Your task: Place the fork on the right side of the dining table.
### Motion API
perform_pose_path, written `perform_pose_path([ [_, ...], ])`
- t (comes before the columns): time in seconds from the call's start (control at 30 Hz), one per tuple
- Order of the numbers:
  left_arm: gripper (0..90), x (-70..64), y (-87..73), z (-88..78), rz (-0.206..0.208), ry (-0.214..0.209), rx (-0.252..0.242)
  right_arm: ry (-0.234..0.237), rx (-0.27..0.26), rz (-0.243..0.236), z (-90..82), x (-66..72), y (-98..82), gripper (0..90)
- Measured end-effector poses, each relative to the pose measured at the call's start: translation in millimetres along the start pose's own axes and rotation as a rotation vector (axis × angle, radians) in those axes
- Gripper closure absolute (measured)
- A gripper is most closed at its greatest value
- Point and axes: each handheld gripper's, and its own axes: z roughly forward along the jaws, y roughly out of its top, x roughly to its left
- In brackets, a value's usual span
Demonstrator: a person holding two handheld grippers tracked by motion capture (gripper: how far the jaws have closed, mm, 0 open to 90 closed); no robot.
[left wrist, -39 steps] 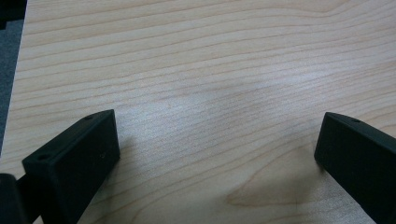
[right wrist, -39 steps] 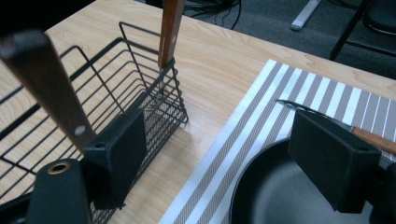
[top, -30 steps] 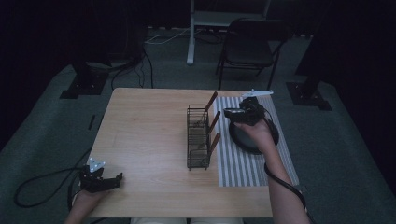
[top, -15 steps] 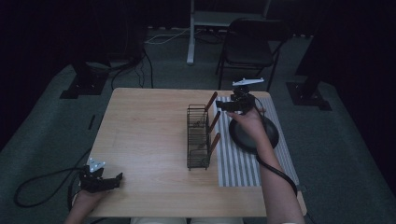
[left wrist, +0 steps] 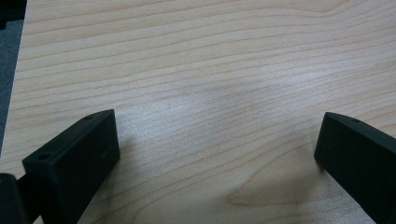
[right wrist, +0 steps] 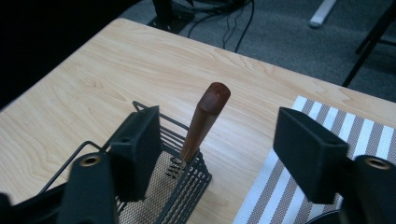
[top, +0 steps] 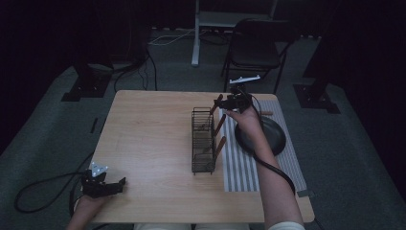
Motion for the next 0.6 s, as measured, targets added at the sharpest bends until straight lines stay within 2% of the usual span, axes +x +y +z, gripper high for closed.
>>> perform_pose_path([
  [0.07, 0.0, 0.0, 0.0, 0.0, 0.000, 0.000, 0.000, -0.007, 0.000, 0.003, 2.6, 0.7, 1.6, 37.9],
  [0.2, 0.0, 0.1, 0.0, -0.1, 0.001, 0.000, 0.001, 0.031, 0.004, 0.036, 8.0, -0.3, 4.6, 44.4],
  [0.3, 0.0, 0.0, 0.0, 0.0, 0.000, 0.000, 0.000, 0.033, 0.016, 0.031, 11.3, 1.1, 5.6, 51.3],
  [0.47, 0.0, 0.0, 0.0, 0.0, 0.000, 0.000, 0.000, 0.060, 0.047, 0.052, 13.2, -1.2, 7.2, 73.4],
  [0.6, 0.0, -0.1, -0.2, 0.0, -0.001, 0.000, -0.002, 0.087, 0.048, 0.041, 11.2, -1.8, 6.8, 76.1],
])
